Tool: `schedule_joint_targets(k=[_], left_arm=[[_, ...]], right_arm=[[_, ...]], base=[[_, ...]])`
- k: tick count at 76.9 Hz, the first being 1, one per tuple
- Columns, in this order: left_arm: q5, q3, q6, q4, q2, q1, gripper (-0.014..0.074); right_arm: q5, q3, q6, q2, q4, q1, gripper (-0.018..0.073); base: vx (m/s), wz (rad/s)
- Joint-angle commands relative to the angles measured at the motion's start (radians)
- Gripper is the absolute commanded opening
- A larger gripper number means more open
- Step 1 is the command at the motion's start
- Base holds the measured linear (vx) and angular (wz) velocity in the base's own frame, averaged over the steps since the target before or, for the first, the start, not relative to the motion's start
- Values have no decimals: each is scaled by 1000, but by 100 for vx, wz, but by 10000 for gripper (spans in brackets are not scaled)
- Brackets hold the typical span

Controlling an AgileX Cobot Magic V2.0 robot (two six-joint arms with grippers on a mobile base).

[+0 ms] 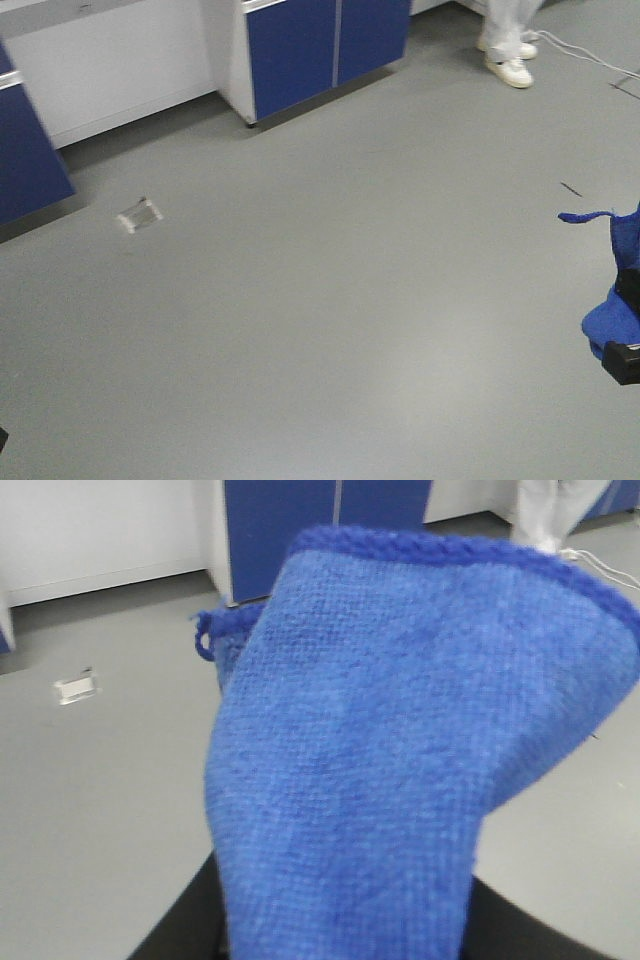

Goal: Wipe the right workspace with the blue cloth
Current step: 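Drive the base to the other bench holding the cloth in the right gripper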

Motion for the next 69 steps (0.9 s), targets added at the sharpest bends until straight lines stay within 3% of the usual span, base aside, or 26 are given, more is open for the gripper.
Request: schedule_joint_targets(k=[1, 37, 69], left_arm=[[-84, -25, 0, -4, -8, 1, -6], [-84, -25, 0, -4, -8, 1, -6], [-84, -25, 0, -4, -8, 1, -6]], right_arm=[[-77, -26, -8, 10, -7, -3, -8], [-76, -26, -8, 10, -7, -3, -8], [-76, -26, -8, 10, -7, -3, -8]], base=[[14, -48], [18, -35], [27, -6]])
